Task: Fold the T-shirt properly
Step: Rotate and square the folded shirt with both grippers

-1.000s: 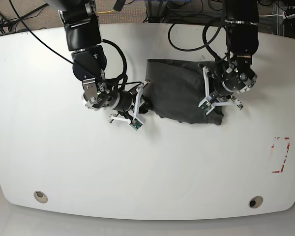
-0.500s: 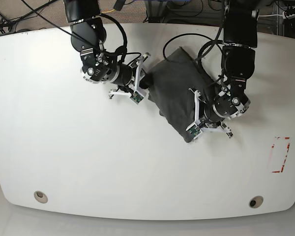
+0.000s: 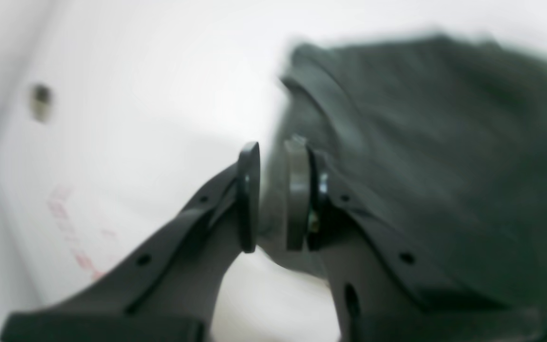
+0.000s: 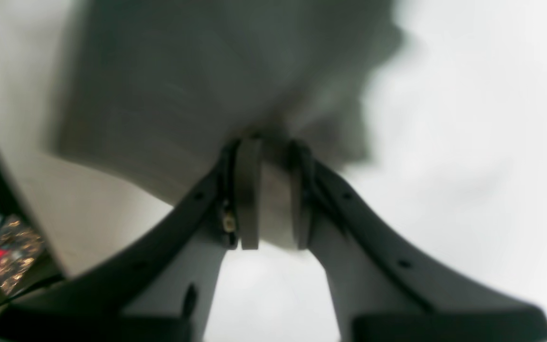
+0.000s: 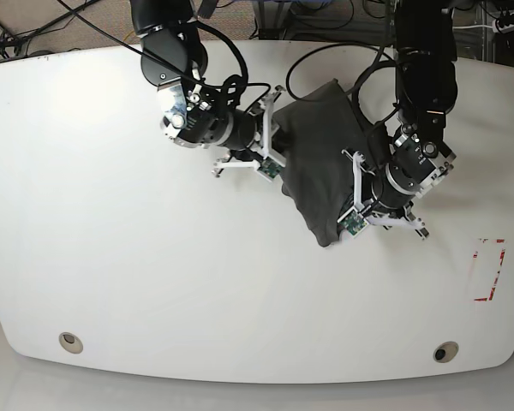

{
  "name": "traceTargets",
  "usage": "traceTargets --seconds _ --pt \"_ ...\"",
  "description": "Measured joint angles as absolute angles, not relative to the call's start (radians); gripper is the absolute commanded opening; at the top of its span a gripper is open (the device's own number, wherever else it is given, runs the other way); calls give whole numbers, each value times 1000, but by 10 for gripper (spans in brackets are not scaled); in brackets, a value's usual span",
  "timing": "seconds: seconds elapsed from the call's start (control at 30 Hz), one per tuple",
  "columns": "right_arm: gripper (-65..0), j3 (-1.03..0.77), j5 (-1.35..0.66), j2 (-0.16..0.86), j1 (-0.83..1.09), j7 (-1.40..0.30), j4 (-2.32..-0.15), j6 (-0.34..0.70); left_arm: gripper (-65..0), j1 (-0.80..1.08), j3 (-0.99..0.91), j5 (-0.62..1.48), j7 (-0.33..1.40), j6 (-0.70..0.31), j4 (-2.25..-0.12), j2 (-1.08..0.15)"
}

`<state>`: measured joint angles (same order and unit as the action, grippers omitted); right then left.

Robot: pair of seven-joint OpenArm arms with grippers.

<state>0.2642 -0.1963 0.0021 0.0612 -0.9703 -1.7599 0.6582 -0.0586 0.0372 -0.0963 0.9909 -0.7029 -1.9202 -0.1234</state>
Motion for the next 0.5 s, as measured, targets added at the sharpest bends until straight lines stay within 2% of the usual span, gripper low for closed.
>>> traceTargets --seconds 0.17,0.33,0.5 --pt "-544 205 -215 -10 28 -963 -1744 666 -581 5 -81 -98 988 -704 -1927 -125" --pt "-542 105 -196 22 -10 -966 -1739 661 -581 63 -170 -97 994 -701 -1931 -120" --pt "-545 107 -200 46 -30 -967 -1715 659 -581 80 -310 -83 976 -701 -1931 -104"
